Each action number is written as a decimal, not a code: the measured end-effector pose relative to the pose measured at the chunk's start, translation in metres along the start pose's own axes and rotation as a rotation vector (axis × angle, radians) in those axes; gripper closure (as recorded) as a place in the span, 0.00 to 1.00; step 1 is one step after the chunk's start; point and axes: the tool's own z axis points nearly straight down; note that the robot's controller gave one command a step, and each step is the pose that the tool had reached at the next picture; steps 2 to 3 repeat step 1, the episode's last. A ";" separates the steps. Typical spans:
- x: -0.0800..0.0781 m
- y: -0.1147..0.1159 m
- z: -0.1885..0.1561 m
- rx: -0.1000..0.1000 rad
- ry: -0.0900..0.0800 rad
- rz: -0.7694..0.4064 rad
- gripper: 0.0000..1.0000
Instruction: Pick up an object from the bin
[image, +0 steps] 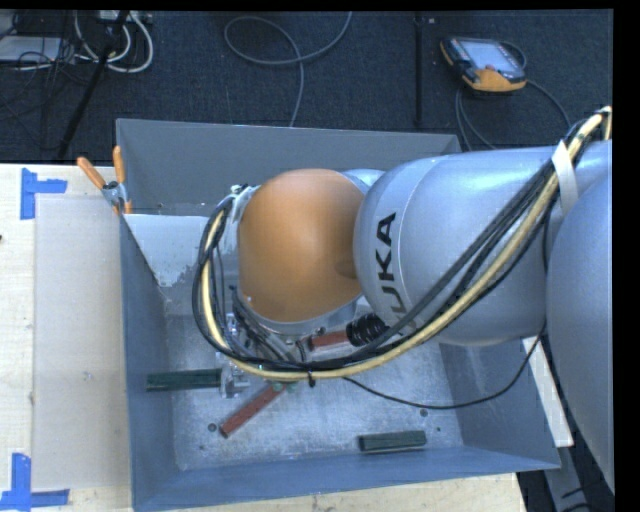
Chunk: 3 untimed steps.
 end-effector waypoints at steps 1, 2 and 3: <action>-0.002 -0.002 -0.004 -0.002 -0.007 0.007 1.00; -0.002 -0.002 -0.004 -0.002 -0.007 0.007 1.00; -0.002 -0.002 -0.004 -0.002 -0.007 0.007 1.00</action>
Offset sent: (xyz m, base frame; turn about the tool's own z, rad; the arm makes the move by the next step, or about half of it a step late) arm 0.0000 0.0000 0.0000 0.0000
